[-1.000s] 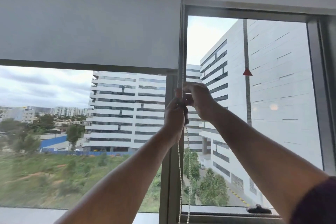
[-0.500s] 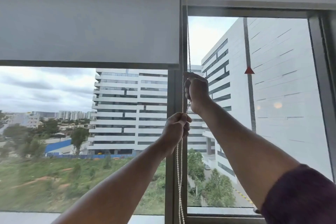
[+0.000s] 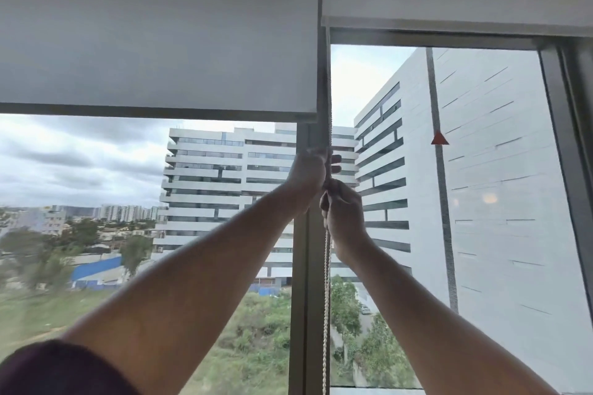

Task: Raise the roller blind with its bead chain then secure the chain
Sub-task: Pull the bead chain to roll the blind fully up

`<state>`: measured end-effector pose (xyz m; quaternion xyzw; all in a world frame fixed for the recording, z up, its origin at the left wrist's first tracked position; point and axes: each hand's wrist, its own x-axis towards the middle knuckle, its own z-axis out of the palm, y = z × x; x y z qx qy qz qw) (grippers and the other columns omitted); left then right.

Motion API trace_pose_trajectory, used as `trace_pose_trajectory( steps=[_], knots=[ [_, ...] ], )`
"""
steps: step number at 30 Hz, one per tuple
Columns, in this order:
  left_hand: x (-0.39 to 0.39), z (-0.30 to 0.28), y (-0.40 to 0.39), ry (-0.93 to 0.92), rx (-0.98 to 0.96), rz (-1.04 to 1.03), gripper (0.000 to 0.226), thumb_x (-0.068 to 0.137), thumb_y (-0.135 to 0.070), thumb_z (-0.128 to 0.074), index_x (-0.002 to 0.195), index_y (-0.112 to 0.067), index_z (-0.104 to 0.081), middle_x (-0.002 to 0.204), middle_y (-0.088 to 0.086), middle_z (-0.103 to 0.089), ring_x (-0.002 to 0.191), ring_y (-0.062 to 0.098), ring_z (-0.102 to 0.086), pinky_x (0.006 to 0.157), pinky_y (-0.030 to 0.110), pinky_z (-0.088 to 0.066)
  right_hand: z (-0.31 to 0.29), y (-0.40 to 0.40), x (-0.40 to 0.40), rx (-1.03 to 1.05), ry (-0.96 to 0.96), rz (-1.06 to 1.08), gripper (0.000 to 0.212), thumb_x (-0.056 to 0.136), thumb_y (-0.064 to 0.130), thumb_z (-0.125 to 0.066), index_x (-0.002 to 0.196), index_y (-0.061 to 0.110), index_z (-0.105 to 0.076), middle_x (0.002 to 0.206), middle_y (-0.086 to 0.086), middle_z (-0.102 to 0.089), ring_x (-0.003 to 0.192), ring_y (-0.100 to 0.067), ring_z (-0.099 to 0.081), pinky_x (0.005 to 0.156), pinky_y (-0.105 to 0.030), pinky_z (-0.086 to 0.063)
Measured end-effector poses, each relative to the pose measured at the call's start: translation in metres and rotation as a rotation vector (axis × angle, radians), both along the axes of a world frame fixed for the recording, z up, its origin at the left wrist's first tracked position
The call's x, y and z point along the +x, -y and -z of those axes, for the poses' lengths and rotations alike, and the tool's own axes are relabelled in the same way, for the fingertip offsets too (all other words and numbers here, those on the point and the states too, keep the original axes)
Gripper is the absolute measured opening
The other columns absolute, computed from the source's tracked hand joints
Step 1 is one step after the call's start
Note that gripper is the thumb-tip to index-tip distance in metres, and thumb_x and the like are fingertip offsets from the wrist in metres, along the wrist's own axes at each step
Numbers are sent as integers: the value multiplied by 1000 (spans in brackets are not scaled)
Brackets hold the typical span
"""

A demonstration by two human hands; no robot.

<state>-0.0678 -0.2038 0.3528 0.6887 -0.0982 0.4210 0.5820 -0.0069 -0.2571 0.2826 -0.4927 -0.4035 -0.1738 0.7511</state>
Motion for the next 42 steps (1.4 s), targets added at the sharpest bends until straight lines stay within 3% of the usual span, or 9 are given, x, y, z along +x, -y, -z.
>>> trace_pose_trajectory(
  steps=[6,14,17,21,25,28,30,34,42],
  knots=[
    [-5,-19,13,-6,-149,101,24,109,-10,-32,120,-5,-53,92,7,-64,68,17,-61,67,29,-52,33,-1,2,-49,43,20,37,104,3,-42,77,19,-61,52,9,-43,45,-6,-31,43,-19,-25],
    [6,7,9,131,-152,-182,37,102,-13,-47,79,-10,-75,52,6,-54,52,21,-40,59,37,-36,46,12,10,-212,53,-127,39,108,14,-40,80,19,-68,51,9,-46,45,-8,-33,44,-21,-26],
    [2,16,13,156,-177,-137,39,101,-12,-52,70,-22,-75,90,33,-69,63,38,-55,72,46,-45,37,18,18,-261,4,-161,43,108,18,-40,78,19,-71,57,0,-64,49,-11,-49,54,-28,-38],
    [7,36,16,127,-169,-79,38,98,-5,-50,72,-20,-73,53,-1,-56,54,20,-48,60,32,-42,10,25,31,-212,-29,-155,36,106,23,-40,87,19,-71,74,2,-73,70,-14,-65,74,-36,-48],
    [13,60,16,144,-173,29,48,103,-8,-46,65,-19,-74,55,0,-63,39,9,-48,41,22,-36,-29,30,23,-91,-81,-256,34,108,25,-41,97,16,-72,82,-2,-79,74,-17,-73,68,-34,-56],
    [20,76,15,126,-165,-16,44,105,-18,-49,69,-17,-74,46,-4,-41,36,8,-31,42,24,-29,-57,30,9,-73,-125,-333,23,106,21,-47,107,10,-67,86,-8,-79,79,-24,-73,70,-35,-60],
    [24,85,13,113,-167,-21,38,106,-22,-49,79,-5,-69,50,-1,-34,38,10,-29,44,27,-27,-66,26,0,-114,-155,-307,23,106,23,-48,111,11,-66,82,-6,-77,70,-20,-71,64,-32,-59],
    [26,100,9,86,-128,-37,51,106,-23,-49,56,-21,-55,53,2,-33,41,11,-27,45,27,-23,-65,10,-9,-86,-198,-133,34,103,10,-35,103,15,-69,62,2,-51,43,-11,-37,43,-23,-28],
    [21,114,-3,39,31,-182,47,102,-18,-49,55,-19,-51,53,0,-42,52,19,-34,54,33,-25,-35,0,-8,37,-106,1,41,83,-2,-35,82,26,-65,51,12,-50,37,-3,-36,38,-19,-28]
  ],
)
